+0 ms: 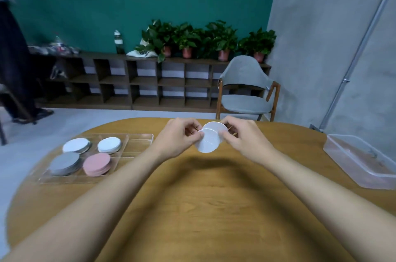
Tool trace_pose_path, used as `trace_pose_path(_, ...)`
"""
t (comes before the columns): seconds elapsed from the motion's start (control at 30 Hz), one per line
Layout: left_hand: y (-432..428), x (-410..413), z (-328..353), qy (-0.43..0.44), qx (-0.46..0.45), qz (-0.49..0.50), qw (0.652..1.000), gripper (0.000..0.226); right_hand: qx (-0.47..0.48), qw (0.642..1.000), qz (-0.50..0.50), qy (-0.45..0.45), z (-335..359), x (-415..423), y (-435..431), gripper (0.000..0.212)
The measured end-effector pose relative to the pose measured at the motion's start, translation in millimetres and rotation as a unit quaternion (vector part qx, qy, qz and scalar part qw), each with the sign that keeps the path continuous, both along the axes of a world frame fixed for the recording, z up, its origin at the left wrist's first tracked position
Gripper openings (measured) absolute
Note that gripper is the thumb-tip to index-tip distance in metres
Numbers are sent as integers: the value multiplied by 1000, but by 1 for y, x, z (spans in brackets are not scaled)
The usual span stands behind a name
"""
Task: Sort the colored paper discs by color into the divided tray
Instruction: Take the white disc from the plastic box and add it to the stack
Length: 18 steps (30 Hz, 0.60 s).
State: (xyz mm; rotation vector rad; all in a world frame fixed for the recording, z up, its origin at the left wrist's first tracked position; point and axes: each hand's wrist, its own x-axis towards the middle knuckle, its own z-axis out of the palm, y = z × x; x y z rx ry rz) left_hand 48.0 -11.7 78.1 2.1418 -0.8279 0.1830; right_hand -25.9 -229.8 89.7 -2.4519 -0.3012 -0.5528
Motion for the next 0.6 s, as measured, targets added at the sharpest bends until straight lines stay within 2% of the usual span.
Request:
trace_pose_path(0.23, 116, 21, -11, 23, 11, 84, 996, 4, 57, 998, 39, 8, -15, 52, 103, 12)
trace_pose_path(0.6, 282, 69, -31, 81, -33, 225, 970, 6, 49, 993, 96, 48, -46, 143, 220, 16)
